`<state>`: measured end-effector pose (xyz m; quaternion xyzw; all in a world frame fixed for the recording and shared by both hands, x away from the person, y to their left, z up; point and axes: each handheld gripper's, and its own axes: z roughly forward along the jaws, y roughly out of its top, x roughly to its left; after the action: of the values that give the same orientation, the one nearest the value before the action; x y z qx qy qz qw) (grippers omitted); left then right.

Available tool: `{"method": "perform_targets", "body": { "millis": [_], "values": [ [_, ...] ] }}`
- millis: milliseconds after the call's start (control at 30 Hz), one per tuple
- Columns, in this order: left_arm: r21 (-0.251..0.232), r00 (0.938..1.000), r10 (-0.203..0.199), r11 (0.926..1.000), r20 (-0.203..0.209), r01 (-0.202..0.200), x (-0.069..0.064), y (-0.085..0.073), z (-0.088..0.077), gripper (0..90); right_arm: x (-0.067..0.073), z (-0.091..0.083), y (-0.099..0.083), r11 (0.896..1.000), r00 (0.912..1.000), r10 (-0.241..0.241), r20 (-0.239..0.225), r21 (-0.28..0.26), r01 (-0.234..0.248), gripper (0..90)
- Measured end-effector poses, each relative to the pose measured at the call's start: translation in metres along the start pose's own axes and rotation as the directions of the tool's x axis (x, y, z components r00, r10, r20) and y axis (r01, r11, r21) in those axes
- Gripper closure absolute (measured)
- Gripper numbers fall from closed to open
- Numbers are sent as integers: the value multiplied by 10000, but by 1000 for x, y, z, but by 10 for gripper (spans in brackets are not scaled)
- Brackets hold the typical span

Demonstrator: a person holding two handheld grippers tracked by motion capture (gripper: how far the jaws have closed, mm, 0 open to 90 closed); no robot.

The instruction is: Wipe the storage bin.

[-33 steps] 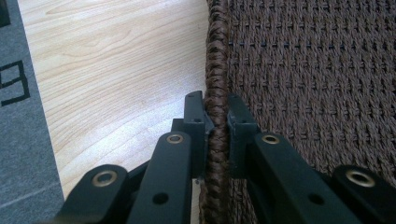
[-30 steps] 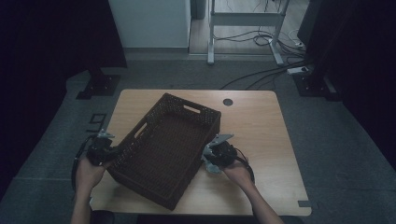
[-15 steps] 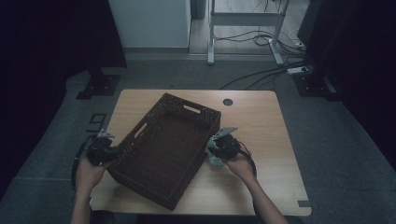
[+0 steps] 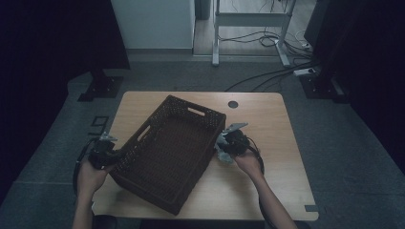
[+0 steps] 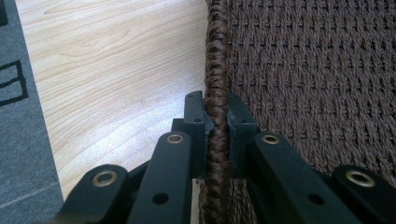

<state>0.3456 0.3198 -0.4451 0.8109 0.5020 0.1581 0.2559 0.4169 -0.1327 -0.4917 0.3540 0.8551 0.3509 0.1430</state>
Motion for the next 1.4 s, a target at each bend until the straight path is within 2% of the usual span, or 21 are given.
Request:
{"method": "perform_targets", "body": {
  "millis": [500, 833, 1200, 1400],
  "values": [
    [-1, 10000, 83, 10000, -35, -83, 0, 0, 0, 818, -25, 5, 10, 9992, 9986, 393, 359, -114, -389, 712],
    [1, 9999, 150, 9999, -40, -150, 0, 0, 0, 818, -40, 10, 14, 9979, 9950, 637, 775, -143, -628, 712],
    [-3, 9999, 162, 9999, -40, -162, 0, 0, 0, 818, -54, 13, 18, 9959, 9892, 893, 1165, -241, -871, 712],
    [-7, 9998, 173, 9999, -51, -173, 0, 0, 0, 818, -57, 15, 21, 9967, 9892, 814, 1215, -121, -805, 714]
  ]
}}
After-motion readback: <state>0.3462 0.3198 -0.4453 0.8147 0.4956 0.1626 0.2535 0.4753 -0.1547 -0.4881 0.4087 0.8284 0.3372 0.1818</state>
